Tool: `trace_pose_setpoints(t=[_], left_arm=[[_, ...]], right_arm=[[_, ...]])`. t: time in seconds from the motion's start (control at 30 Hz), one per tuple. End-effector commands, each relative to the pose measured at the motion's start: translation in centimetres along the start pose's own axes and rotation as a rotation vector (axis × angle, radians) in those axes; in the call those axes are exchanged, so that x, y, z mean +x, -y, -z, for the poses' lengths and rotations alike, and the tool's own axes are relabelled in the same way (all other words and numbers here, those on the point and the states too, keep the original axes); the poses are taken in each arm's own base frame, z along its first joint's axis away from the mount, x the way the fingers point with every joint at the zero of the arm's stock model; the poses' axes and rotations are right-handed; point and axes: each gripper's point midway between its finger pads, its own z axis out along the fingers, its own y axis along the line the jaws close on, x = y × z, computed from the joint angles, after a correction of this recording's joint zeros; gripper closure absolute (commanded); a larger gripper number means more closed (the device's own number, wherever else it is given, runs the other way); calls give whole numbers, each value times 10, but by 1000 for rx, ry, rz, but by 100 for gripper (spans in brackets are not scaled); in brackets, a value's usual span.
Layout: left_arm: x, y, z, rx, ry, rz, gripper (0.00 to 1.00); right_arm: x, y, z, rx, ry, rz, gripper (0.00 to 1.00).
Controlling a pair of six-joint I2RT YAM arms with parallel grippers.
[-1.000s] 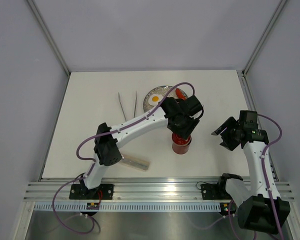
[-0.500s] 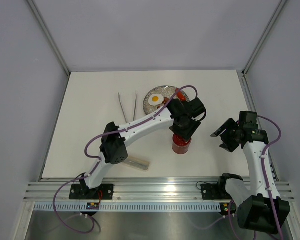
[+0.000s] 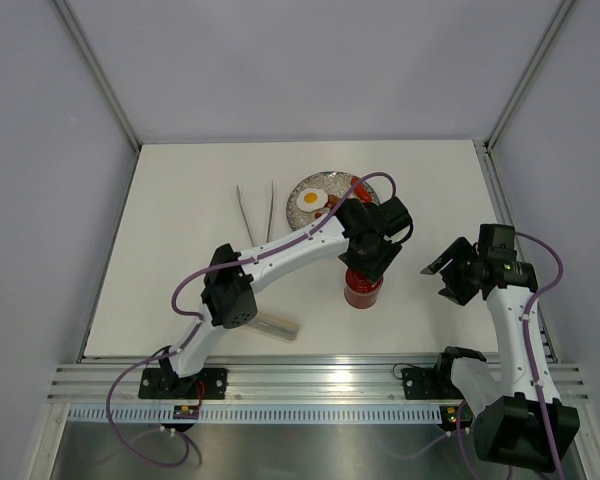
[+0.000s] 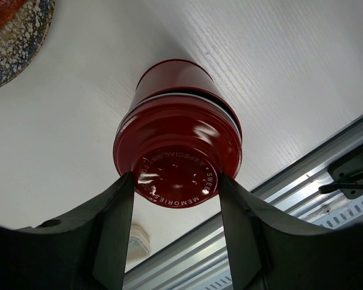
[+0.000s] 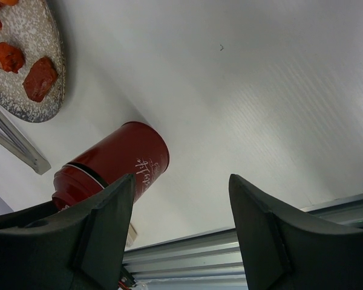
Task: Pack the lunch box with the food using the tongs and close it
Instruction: Close the box lid on the packing box.
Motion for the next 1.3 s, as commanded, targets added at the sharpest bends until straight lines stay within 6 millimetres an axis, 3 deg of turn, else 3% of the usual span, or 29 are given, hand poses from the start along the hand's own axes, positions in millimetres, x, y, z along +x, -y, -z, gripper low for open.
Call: trace_pose_setpoints(t=[0.0, 0.17, 0.37, 0.5, 0.53, 0.6, 0.63, 0.73, 0.93, 1.27], left_arm=[[-15, 5, 10, 20, 60, -13, 95], [-19, 7, 16, 27, 77, -11, 95], [-16, 7, 8, 23, 56, -12, 96], [-15, 6, 8, 20, 52, -11, 96], [-15, 6, 9, 20, 52, -11, 96], [-15, 6, 9, 18, 51, -11, 96], [-15, 6, 10, 19, 52, -11, 96], [-13, 5, 11, 16, 45, -13, 96], [-10, 4, 13, 18, 41, -8, 96], [-12, 6, 12, 26, 50, -3, 96]], right_arm=[[4, -1, 4, -24, -10, 11, 29], [8, -7, 4, -62, -28, 12, 29], [22, -24, -9, -180, -122, -9, 30], [24, -32, -23, -236, -156, -43, 50], [20, -37, -28, -254, -152, -49, 63], [19, -38, -38, -260, -171, -59, 74], [20, -39, -41, -265, -186, -68, 85], [24, -41, -54, -276, -233, -85, 95], [34, -52, -67, -295, -270, -81, 100], [56, -68, -83, -308, -344, -62, 100]])
